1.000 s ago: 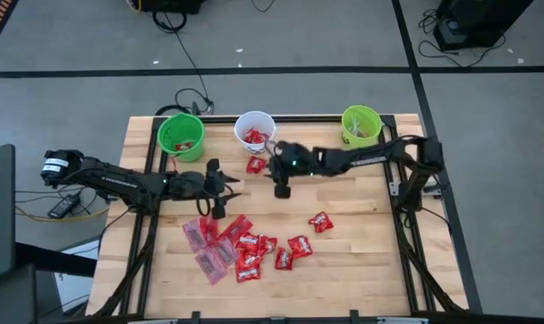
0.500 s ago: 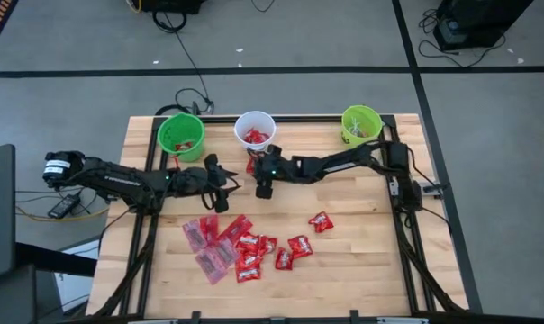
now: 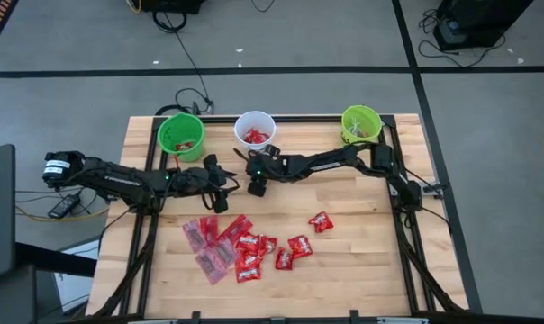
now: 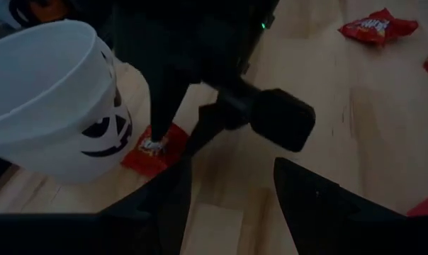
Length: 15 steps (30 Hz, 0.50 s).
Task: Sort candy by brand, put in halloween buckets
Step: Put the red candy into the white bucket
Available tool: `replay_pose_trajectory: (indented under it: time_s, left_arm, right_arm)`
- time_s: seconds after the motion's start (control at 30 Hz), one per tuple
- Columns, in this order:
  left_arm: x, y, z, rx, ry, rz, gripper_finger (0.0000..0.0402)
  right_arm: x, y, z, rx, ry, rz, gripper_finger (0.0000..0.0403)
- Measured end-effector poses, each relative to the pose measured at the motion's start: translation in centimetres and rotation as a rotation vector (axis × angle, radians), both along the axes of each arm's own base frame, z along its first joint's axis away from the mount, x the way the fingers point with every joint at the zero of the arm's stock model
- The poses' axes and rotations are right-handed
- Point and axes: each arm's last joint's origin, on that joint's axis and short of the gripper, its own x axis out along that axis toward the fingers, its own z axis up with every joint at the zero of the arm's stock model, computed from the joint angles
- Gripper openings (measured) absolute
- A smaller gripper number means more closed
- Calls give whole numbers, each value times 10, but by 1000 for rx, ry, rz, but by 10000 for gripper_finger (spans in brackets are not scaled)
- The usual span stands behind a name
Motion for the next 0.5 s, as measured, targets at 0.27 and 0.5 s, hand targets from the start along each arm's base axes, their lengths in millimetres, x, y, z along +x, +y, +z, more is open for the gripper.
replay_pose_trajectory:
  time_s: [0.27, 0.5]
  left_arm:
    - [-1, 0, -1, 0, 16, 0, 207]
    - [-1, 0, -1, -1, 17, 0, 207]
  right_arm:
    - [-4, -1, 0, 76, 37, 69, 21]
    - [-6, 12, 44, 189, -79, 226, 6]
